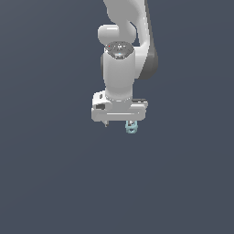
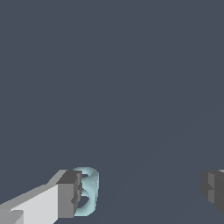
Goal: Pick up the object and move it to a goal position.
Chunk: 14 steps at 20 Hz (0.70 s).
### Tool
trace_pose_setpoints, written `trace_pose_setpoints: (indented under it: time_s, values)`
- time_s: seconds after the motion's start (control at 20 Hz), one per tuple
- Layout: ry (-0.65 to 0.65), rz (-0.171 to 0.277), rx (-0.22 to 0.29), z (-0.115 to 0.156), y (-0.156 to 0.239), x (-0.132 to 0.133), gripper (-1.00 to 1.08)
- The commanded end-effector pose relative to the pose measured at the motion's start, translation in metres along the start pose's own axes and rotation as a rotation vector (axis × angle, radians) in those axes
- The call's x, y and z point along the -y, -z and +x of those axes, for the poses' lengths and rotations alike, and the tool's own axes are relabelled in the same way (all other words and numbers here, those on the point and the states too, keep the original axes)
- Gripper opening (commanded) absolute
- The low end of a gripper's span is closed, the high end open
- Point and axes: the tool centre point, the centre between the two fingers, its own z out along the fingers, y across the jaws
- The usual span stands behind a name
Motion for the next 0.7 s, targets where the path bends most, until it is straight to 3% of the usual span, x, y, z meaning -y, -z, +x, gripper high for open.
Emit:
trace_pose_setpoints:
  time_s: [0.0,0.4,0.65]
  values:
    - [0.000,0.000,0.000,0.000,0.000,0.000,1.00]
    - [-0.039,0.004,0.025,-0.007,-0.011,-0.029,1.00]
    - [-0.041,0.004,0.026,-0.007,-0.011,-0.030,1.00]
